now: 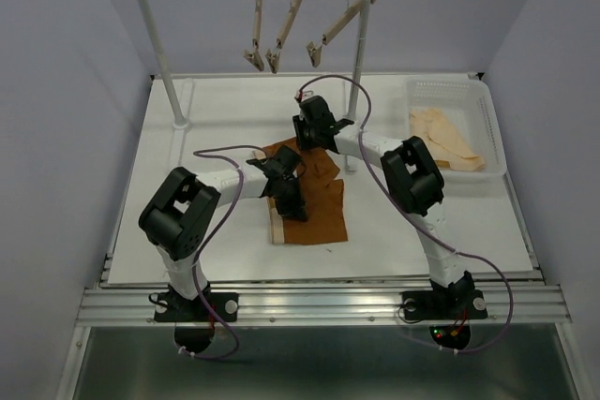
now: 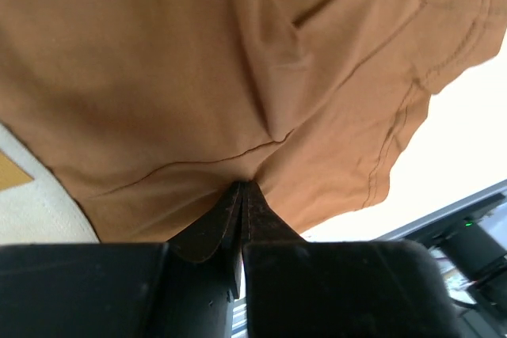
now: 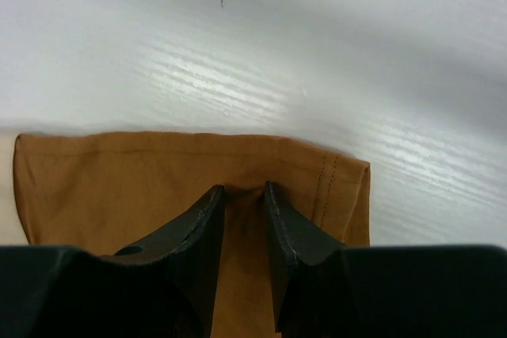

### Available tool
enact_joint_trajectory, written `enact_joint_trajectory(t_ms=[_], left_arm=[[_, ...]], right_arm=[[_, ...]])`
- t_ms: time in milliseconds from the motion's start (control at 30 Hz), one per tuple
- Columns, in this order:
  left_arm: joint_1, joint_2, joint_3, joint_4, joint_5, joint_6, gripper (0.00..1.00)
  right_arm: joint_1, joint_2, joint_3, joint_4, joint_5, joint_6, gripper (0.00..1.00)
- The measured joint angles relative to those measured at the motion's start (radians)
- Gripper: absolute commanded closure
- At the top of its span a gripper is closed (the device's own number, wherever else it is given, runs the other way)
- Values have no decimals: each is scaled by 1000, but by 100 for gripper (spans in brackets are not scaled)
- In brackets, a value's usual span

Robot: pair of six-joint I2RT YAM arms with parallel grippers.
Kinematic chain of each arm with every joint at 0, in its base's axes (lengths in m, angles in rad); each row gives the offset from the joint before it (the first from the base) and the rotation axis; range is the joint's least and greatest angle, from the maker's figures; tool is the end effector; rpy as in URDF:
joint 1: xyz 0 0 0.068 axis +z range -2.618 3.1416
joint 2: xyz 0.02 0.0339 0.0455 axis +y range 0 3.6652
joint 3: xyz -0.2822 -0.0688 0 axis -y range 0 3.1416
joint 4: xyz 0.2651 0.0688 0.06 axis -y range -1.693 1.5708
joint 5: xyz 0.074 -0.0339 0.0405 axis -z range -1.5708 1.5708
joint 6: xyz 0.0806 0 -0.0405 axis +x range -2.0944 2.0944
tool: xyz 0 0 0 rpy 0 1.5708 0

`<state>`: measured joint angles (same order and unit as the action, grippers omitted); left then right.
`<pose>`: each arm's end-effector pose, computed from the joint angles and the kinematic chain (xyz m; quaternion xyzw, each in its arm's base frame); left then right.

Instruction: Clip the underwear to the hanger

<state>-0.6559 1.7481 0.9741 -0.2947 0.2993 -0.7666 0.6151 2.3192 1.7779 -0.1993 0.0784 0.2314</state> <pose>0.2819 -0.2469 0.1165 -0.0160 0.9584 -0.2698 0.0918 0.4807 0.3319 0.1310 -0.1588 0.9006 0.1328 0.3821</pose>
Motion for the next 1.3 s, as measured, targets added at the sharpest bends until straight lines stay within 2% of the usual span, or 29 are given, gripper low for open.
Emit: enact_joint_trajectory(t_ms=[167, 200, 233, 300, 333, 367, 467, 500, 533, 567, 600, 633, 667, 700, 833, 1033, 1167, 1300], left_arm=[[-51, 11, 10, 44, -30, -81, 80], [-70, 10, 10, 54, -42, -100, 75], [-89, 9, 10, 64, -56, -116, 58], [-119, 0, 10, 72, -92, -149, 46], [-133, -14, 13, 72, -119, -175, 33], [-144, -27, 14, 64, -139, -186, 27], [-183, -100, 14, 2, -234, -241, 22], [-195, -139, 14, -18, -263, -256, 16], [-204, -184, 14, -43, -292, -272, 4], [-207, -219, 14, -59, -317, -280, 1], [-208, -274, 14, -84, -346, -294, 1], [-207, -314, 14, -102, -371, -300, 1], [-206, -359, 14, -121, -401, -309, 1], [-206, -409, 14, -146, -437, -317, 1], [-189, -544, 36, -241, -536, -324, 1], [-132, -619, 130, -332, -646, -266, 1], [-121, -646, 200, -330, -694, -161, 1], [-121, -651, 281, -290, -671, -11, 1]], right_arm=[[1, 33, 45, 9, 21, -12, 67], [1, 33, 45, 9, 22, -16, 66], [2, 32, 42, 10, 22, -23, 65], [2, 25, 32, 16, 14, -32, 62], [2, 13, 16, 13, 6, -40, 61], [2, 7, 10, 11, 2, -45, 60], [2, -26, -23, -14, -12, -52, 54], [2, -47, -44, -24, -15, -51, 47], [2, -66, -65, -37, -18, -48, 44], [2, -96, -89, -56, -23, -44, 38], [2, -124, -108, -67, -24, -40, 31], [2, -168, -137, -72, -26, -39, 28], [2, -193, -153, -79, -26, -34, 22], [2, -244, -184, -80, -24, -26, 0], [2, -421, -288, -76, -12, 6, 0], [2, -678, -509, -79, 45, 53, 0], [2, -818, -618, -93, 128, 75, 0], [2, -949, -661, -110, 191, 95, 0]])
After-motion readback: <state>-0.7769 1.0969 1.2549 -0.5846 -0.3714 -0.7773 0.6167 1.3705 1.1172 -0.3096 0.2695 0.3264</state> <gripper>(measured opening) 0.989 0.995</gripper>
